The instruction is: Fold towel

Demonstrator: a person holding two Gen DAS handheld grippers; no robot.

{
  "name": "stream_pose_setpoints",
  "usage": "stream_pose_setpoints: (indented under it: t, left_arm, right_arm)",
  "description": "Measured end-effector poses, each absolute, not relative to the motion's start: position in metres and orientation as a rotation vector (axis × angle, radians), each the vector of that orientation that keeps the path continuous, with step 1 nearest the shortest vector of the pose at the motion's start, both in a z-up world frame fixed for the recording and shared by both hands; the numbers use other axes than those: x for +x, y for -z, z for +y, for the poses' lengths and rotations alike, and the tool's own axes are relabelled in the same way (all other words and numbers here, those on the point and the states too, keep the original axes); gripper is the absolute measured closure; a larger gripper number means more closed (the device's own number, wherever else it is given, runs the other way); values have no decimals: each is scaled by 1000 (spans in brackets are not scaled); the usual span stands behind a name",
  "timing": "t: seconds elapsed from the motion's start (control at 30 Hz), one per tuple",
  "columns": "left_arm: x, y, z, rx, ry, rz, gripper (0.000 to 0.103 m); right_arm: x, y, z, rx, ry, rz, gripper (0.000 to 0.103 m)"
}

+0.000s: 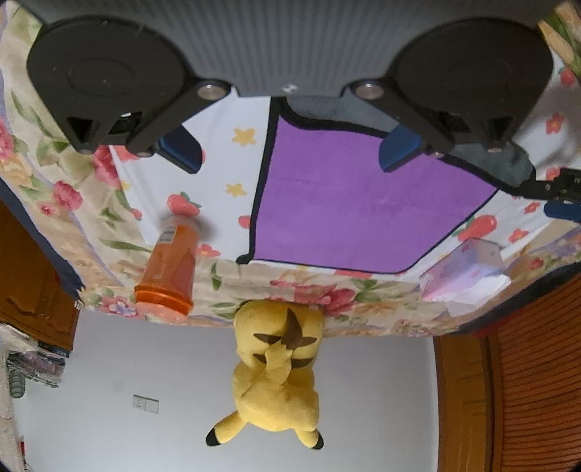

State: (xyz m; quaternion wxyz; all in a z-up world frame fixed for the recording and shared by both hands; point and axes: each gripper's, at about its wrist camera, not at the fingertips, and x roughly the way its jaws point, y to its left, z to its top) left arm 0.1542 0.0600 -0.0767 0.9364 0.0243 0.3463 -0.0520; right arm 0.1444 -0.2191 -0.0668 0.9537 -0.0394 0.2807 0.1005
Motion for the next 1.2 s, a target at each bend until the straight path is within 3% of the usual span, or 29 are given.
stream_pose_setpoints:
  t: [0.67,0.77,0.93,1.2]
  left_arm:
    - [173,99,64,30,140,838,45]
    - [173,101,64,27,142,850,48]
    - [172,103,61,31,153,863,53]
    - [173,105,62,21,161,877,61]
  right_arm:
    - [169,97,-217,-49,-262,765,1]
    - [170,99,-218,-27,-288,799,16]
    - [172,105,-218,5,-321,855,23]
    - [175,103,-225,33,-339,867,52]
